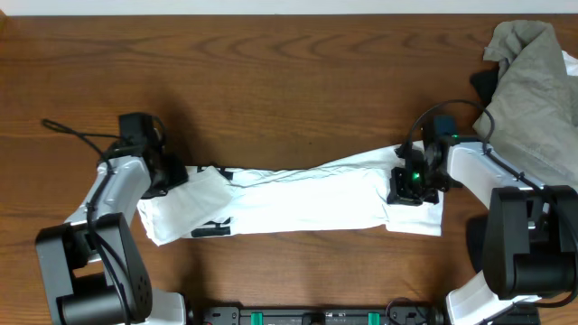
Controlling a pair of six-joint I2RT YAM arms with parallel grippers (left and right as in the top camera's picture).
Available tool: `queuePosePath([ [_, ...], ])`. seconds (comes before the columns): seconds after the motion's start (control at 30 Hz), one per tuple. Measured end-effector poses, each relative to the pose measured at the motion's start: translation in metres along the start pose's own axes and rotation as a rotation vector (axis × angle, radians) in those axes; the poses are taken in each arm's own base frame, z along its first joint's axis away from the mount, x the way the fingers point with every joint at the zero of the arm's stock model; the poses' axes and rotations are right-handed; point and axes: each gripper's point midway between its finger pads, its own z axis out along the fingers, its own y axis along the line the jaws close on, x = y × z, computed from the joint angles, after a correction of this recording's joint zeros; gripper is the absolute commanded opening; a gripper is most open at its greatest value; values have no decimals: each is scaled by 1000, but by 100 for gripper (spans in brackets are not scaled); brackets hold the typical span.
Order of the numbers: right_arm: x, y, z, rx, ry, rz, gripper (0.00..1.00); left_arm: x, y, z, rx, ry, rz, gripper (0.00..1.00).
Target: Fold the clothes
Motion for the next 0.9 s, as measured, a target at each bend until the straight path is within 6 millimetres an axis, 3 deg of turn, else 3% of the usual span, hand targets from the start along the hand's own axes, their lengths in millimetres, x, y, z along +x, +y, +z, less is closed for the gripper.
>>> queuePosePath([
  [0.27,-1,-3,-1,-4,-3,50,2,-8,9,0,23,-17,-47,46],
  [0.47,-3,-21,-8,-15,-14,130,3,-6,-5,-3,102,2,-42,45],
  [0.6,-2,-31,-16,36,8,149,6,-20,-17,-19,160,-33,-37,45],
  [0.67,-2,-39,-21,95,19,148,9,-32,-22,-37,185,-87,-29,45],
  [0.77,-11,-48,-37,156,4,151,20,-48,-29,-73,223,-192,-15,45],
  [0.83,-25,-52,-52,176,-37,152,44,-50,-31,-95,237,-241,-8,45],
  [0.9,-38,-54,-72,188,-99,158,54,-46,-31,-109,245,-258,-5,45],
])
